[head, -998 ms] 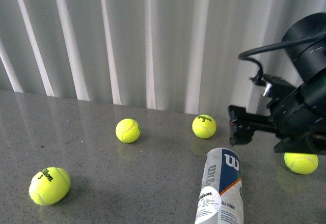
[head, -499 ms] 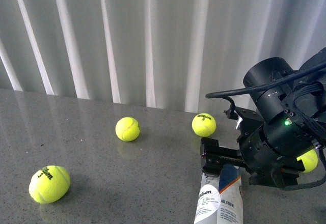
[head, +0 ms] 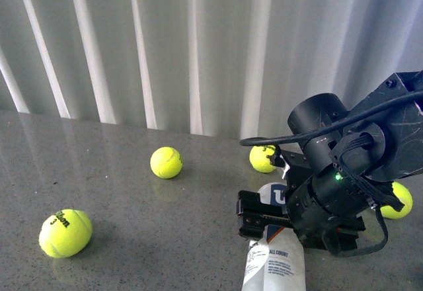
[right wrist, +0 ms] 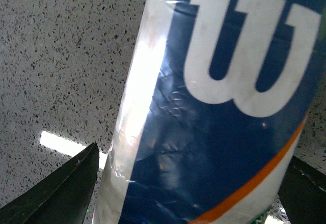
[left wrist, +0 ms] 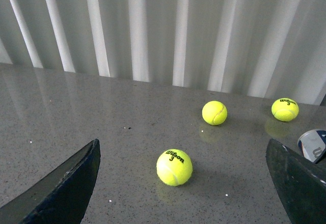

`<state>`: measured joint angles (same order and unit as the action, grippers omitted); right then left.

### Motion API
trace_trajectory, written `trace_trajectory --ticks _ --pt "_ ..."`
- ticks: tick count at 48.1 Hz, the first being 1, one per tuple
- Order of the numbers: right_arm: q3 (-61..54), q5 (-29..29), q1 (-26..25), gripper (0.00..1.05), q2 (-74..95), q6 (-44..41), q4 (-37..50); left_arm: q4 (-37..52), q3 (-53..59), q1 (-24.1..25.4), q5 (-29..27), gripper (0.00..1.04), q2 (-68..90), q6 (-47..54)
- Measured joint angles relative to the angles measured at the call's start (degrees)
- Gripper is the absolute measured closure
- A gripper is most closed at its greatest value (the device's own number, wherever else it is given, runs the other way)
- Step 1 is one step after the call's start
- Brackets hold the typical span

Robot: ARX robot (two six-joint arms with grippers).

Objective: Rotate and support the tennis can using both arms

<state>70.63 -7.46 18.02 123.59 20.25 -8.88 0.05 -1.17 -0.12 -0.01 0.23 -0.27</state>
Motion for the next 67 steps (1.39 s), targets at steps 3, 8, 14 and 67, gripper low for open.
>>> trace_trajectory --ticks 3,8,14,67 --pt "-0.3 0.4 0.2 0.16 0.0 0.1 0.7 0.0 0.0 0.0 0.0 0.07 0.0 0.0" --pt "-0.9 0.8 0.4 0.32 -0.2 0.2 1.1 0.0 0.0 0.0 0.0 0.07 0.0 0.0" --pt "-1.2 1.2 0.9 0.5 -0.3 0.2 1.4 0.0 0.0 0.0 0.0 0.07 0.0 0.0" --pt "-8.3 2.8 -0.9 0.92 -5.7 -1.4 9.4 0.0 0.0 0.0 0.0 0.07 0.0 0.0"
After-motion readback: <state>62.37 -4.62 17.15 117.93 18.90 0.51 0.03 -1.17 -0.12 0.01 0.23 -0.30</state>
